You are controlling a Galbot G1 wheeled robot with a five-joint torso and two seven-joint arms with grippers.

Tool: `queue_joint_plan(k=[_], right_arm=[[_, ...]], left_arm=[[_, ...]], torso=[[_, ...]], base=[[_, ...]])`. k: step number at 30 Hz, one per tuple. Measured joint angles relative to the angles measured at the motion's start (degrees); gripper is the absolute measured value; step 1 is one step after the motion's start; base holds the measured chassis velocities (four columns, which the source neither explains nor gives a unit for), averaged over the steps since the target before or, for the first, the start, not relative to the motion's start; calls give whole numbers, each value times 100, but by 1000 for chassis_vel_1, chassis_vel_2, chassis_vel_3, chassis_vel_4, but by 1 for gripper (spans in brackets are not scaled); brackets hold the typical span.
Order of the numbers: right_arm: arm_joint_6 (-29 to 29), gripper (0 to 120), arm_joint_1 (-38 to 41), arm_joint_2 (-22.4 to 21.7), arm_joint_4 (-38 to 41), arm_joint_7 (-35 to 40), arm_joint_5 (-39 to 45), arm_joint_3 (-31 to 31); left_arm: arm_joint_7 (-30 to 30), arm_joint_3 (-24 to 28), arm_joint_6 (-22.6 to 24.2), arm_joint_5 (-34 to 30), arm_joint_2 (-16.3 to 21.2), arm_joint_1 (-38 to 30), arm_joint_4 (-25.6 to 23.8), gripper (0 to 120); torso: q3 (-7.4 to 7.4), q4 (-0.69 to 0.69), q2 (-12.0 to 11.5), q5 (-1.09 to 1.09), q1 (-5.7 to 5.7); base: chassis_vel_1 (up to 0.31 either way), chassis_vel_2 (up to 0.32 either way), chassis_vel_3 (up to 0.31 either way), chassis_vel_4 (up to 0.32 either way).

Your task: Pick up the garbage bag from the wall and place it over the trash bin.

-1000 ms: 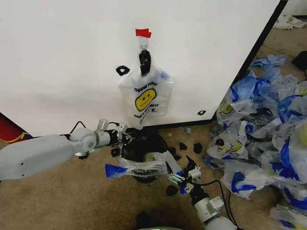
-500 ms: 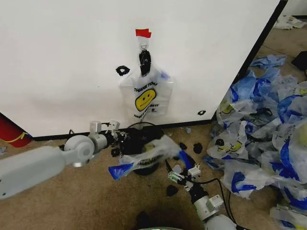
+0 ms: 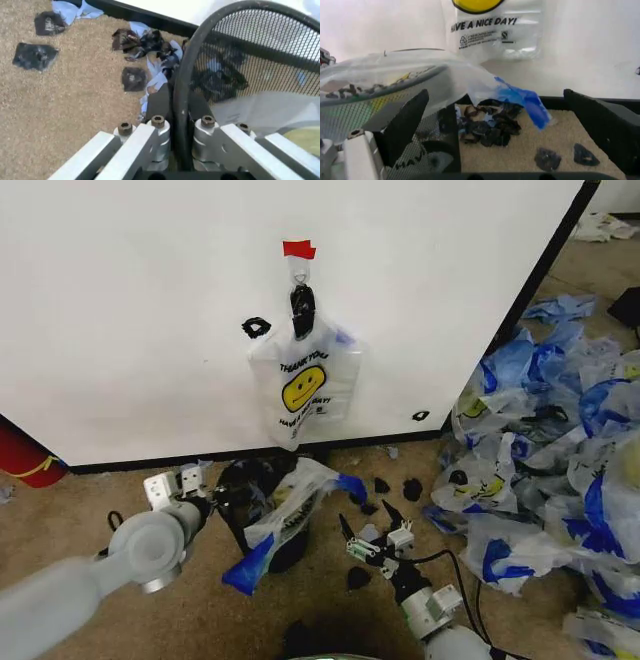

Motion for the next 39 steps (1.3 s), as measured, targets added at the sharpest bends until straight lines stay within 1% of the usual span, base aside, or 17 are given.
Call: queue_joint_plan(k=[2, 4, 6, 9, 10, 12, 14, 15, 16, 20, 23, 26, 28, 30, 32, 39], right_arm=[[-13, 99, -18, 0, 15, 11, -4, 25], [-50, 99, -16, 1, 48, 29, -2, 74], [-56, 99, -14, 1, 53, 33, 0, 87], [-69, 99, -9, -18, 69, 43, 13, 157], [-70, 99, -32, -26, 74, 46, 14, 204], [-70, 99, -54, -31, 78, 50, 12, 232], [-70, 99, -98, -35, 84, 61, 9, 278], [-70, 99, -117, -32, 84, 68, 1, 313], [-70, 99, -121, -29, 85, 71, -3, 328], [-68, 99, -150, -16, 86, 81, -25, 386], [-67, 99, -181, -16, 94, 102, -46, 435], [-68, 99, -181, -17, 99, 117, -48, 446], [-68, 99, -177, -17, 99, 120, -48, 446], [-75, 99, -164, -19, 100, 126, -48, 448], [-84, 99, -157, -27, 106, 129, -45, 447], [-136, 99, -146, -18, 125, 157, -29, 436]], left_arm=[[-148, -57, -97, 7, -137, 12, -32, 2], [-393, -120, -224, 0, -352, 16, -134, 2], [-464, -131, -256, -1, -406, 19, -170, 2], [-864, -143, -367, -60, -619, 42, -353, 2], [-1056, -120, -402, -77, -720, 56, -434, 2], [-1141, -97, -418, -72, -767, 59, -462, 2], [-1318, -36, -473, 6, -874, 64, -491, 2], [-1527, 17, -541, 104, -988, 68, -500, 2], [-1616, 40, -584, 161, -1049, 74, -501, 2], [-1705, 116, -716, 402, -1200, 98, -480, 2], [-1723, 213, -892, 875, -1319, 152, -348, 2], [-1786, 246, -1017, 1195, -1439, 273, -275, 2], [-1793, 245, -1031, 1250, -1461, 295, -265, 2], [-1797, 234, -1073, 1529, -1533, 382, -189, 2], [-1798, 217, -1085, 1666, -1563, 448, -140, 2], [-1924, 109, -1056, 1914, -1688, 662, -13, 2]], torso=[[0, -2, 0, 4, 0], [0, -2, 0, 2, 0], [0, -2, 0, 3, 0], [0, 0, 0, 3, 0], [0, 0, 0, 2, 0], [0, 0, 0, 3, 0], [0, -1, 0, 2, 0], [0, -1, 0, 2, 0], [1, 0, 0, 3, 0], [1, 0, 0, 3, 1], [1, 0, 0, 3, 1], [1, 0, 0, 2, 1], [1, 0, 0, 2, 1], [1, 0, 0, 2, 1], [1, 0, 0, 2, 1], [1, 0, 0, 1, 1]], base=[[0, 0, 0, 0], [0, 0, 0, 0], [0, 0, 0, 0], [0, 0, 0, 0], [0, 0, 0, 0], [0, 0, 0, 0], [0, 0, 0, 0], [0, 0, 0, 0], [0, 0, 0, 0], [0, 0, 0, 0], [0, 0, 0, 0], [0, 0, 0, 0], [0, 0, 0, 0], [0, 0, 0, 0], [0, 0, 0, 0], [0, 0, 0, 0]])
